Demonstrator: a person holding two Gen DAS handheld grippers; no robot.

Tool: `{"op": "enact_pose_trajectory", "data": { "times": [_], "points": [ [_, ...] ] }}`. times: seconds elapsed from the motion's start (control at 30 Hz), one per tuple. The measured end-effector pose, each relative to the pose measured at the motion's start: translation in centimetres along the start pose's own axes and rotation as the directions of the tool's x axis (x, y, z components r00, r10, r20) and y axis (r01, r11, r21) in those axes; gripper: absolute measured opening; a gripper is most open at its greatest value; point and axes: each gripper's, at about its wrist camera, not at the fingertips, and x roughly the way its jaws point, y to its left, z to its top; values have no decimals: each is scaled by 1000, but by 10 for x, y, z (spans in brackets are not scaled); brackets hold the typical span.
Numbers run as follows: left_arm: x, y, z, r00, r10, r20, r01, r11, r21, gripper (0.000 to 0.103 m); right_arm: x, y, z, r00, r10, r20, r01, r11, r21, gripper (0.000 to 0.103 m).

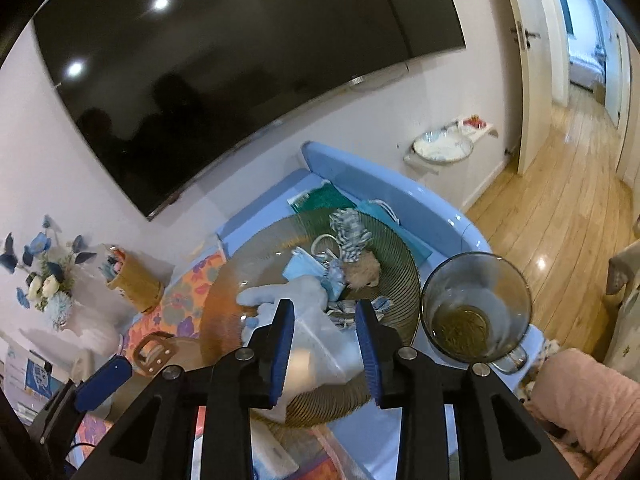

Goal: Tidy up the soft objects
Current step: 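Open both tools over the glass bowl and return to the table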

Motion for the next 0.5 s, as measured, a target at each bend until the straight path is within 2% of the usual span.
{"op": "enact_pose_trajectory", "data": {
  "times": [0.17,0.27,0.33,0.5],
  "points": [
    [-57,12,-13,998,-31,50,32,999,-15,70,-50,35,-24,998,24,65,-17,994,-109,32],
    [-95,30,-28,997,-7,76,9,1000,-26,70,-73,57,-45,995,43,89,-26,982,-190,50],
    [-113,48,-42,997,-6,71,10,998,-56,70,-84,74,-65,993,62,97,-35,966,-256,51],
    [-151,113,-90,993,113,42,-105,981,-163,70,-86,121,-104,988,154,28,-134,924,-359,51]
  ]
}}
